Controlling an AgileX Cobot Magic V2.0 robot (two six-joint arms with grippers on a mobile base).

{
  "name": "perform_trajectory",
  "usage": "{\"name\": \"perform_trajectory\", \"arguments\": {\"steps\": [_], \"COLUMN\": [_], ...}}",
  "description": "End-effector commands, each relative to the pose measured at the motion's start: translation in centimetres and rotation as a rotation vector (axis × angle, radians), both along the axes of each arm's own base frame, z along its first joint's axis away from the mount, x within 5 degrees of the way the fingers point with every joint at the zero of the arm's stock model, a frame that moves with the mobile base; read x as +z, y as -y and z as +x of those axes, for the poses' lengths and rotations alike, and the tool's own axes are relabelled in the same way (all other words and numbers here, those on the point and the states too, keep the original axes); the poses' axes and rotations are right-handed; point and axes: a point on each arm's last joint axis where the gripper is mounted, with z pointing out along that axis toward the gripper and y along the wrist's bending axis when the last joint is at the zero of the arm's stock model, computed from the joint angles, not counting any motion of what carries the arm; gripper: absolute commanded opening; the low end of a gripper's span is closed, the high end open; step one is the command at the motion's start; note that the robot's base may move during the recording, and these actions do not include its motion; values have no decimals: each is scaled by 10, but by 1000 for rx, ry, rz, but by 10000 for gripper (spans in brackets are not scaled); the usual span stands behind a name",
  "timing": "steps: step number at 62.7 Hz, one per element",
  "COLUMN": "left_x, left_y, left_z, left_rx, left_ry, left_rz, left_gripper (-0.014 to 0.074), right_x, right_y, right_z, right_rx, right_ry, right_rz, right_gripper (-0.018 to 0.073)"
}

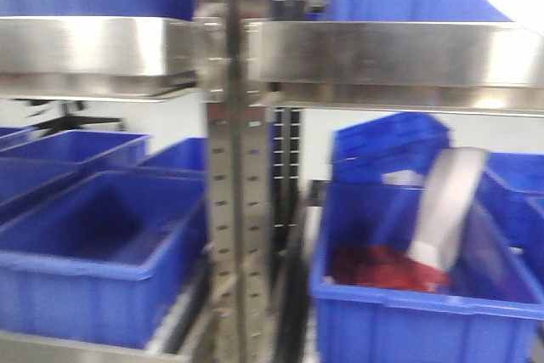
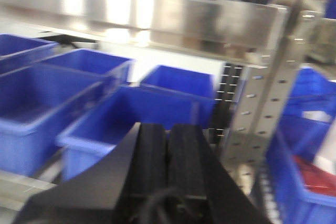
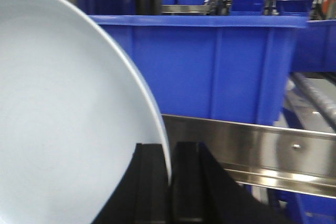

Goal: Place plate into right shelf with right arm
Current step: 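Drive the base up to the steel shelf with blue bins, then lower the held plate into a blue bin on the shelf with the right gripper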

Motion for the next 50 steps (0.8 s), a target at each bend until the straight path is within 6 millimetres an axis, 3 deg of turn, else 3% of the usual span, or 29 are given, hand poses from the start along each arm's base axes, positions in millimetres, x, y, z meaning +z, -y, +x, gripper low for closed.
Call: {"name": "perform_trajectory", "arguments": {"steps": [1,50], "left_x": [5,5], "left_y": [-1,-1], "left_z": [-1,-1], "left_rx": [9,9], "left_ry": [89,89], "left_rz": [-18,-18], "left_gripper": [-128,-128], "right_x": [18,18], "right_y": [1,1], "right_z": [-2,-2], "right_rx": [-14,-14], "right_ry": [117,117], "right_rz": [13,13], "right_gripper": [54,54]}}
